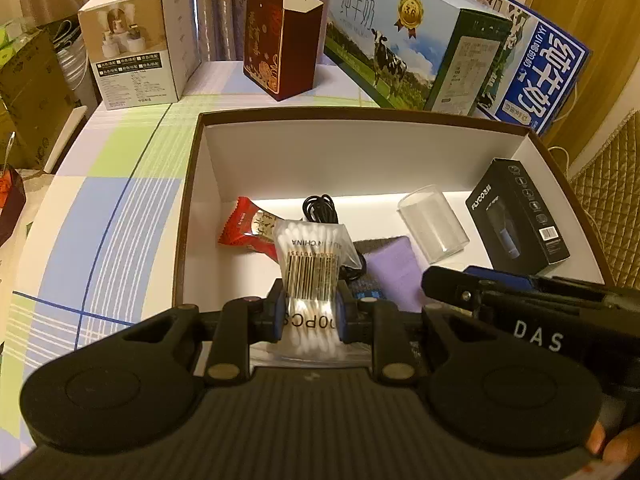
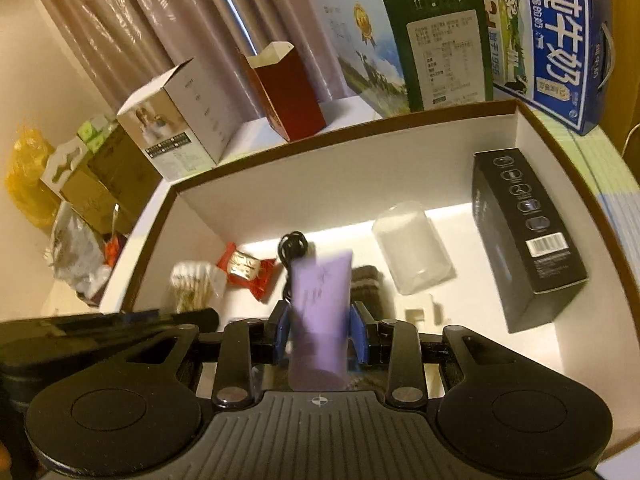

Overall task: Organize objects
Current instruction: 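Lift the tube with the right tool into the box while the left carries the swab pack, then open the right tool on the tube while the left releases the swab pack in the box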

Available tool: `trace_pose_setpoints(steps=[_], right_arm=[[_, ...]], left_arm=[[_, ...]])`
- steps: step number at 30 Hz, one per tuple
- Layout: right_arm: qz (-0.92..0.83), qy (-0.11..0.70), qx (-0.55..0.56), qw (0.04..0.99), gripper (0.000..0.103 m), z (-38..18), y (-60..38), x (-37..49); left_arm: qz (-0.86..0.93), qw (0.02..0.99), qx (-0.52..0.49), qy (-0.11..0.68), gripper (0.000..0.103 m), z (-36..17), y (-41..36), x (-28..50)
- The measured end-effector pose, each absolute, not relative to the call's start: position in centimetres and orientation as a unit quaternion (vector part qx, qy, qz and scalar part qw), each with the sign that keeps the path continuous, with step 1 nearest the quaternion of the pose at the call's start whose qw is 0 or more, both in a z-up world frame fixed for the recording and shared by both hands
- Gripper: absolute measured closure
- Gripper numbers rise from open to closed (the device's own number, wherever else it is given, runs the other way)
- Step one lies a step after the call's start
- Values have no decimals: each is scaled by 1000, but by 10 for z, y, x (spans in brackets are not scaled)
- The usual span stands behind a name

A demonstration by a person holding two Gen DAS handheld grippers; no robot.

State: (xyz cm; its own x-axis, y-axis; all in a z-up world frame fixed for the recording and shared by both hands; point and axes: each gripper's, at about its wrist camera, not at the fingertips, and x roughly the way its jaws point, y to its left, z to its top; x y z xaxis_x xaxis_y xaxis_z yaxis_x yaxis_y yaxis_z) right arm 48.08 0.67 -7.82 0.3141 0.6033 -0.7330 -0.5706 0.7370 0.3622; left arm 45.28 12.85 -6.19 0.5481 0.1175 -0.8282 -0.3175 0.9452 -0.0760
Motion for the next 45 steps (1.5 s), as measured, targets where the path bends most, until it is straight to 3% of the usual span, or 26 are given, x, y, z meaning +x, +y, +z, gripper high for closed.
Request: trace_pose_setpoints(steps=[8, 15, 20, 22, 34, 45], right_arm=[[369, 471, 8, 801, 63, -82, 4, 482], [364, 469, -6, 804, 50, -82, 0, 482], [367, 462, -19, 807, 43, -78, -3, 480], [368, 457, -28, 809, 34, -76, -4, 477], [366, 440, -46, 819, 2, -66, -18, 465], [360, 420, -60, 831, 2, -48, -46, 444]], left_arm=[[111, 871, -112, 465, 82, -66, 130, 455], [106, 880, -108, 451, 81, -60, 130, 460], [106, 882, -107, 447, 59, -54, 129, 459], [110, 881, -104, 448, 50, -53, 129, 458], [118, 881, -111, 445, 20, -39, 122, 439], [140, 893, -99, 416, 8, -16, 101, 403]])
